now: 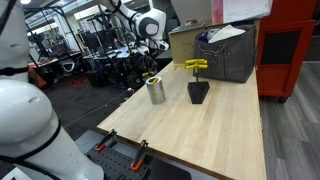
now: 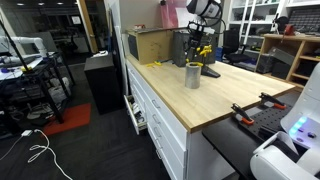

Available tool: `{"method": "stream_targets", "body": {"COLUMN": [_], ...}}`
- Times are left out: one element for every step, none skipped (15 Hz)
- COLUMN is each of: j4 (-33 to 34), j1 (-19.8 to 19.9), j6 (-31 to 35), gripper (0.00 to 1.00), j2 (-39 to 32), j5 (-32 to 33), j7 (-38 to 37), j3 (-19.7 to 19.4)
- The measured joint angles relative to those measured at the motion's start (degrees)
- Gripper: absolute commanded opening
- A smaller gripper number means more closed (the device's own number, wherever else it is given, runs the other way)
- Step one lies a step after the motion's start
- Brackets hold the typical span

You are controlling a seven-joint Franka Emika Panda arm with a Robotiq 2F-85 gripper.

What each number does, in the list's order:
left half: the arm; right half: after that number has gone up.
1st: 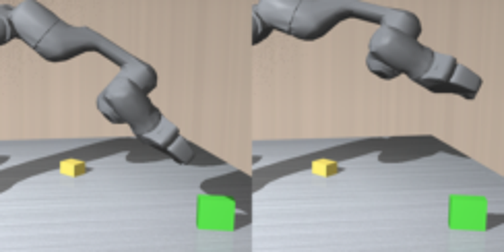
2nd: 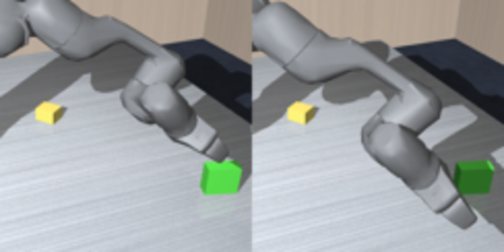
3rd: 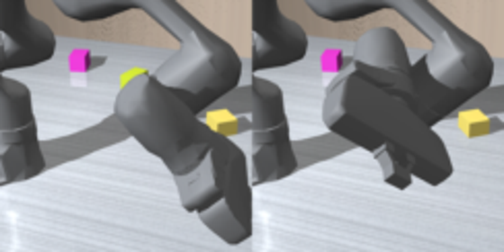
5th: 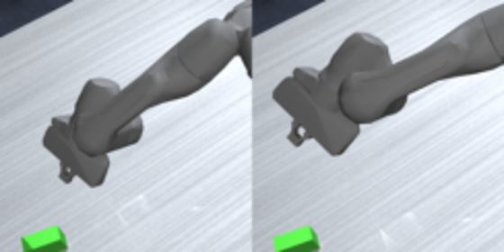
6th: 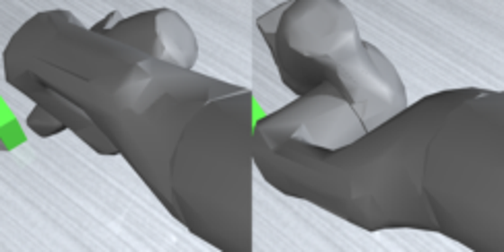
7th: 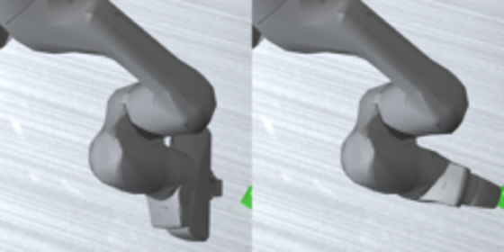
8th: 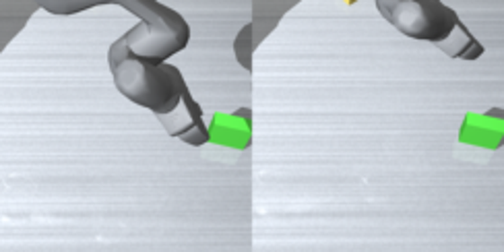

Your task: Pick up the yellow and black object to the left of the silver cylindrical holder and put it back it in silver cylindrical holder, pick up the yellow and black object to the right of the silver cylindrical holder and stand it in the black stand

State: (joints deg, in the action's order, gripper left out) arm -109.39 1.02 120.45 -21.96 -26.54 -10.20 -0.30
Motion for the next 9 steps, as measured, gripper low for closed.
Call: {"method": "stream_targets", "body": {"j4": [0.05, 0.13, 0.20, 0.26, 0.31, 0.34, 0.34, 0.34, 0.33], "j1": [0.00, 0.00, 0.00, 0.01, 0.02, 0.03, 0.06, 0.08, 0.11], "j6": [0.05, 0.14, 0.29, 0.40, 0.48, 0.53, 0.56, 0.57, 0.57], "gripper": [0.84, 0.92, 0.98, 1.00, 1.00, 1.00, 1.00, 1.00, 1.00], "j2": [0.02, 0.08, 0.23, 0.46, 0.73, 1.01, 1.31, 1.60, 1.87], "j5": [0.52, 0.93, 1.31, 1.57, 1.66, 1.71, 1.74, 1.74, 1.74], "j7": [0.00, 0.00, 0.00, 0.00, 0.00, 0.00, 0.00, 0.00, 0.00], "j3": [0.00, 0.00, 0.00, -0.01, -0.01, -0.02, -0.04, -0.05, -0.09]}}
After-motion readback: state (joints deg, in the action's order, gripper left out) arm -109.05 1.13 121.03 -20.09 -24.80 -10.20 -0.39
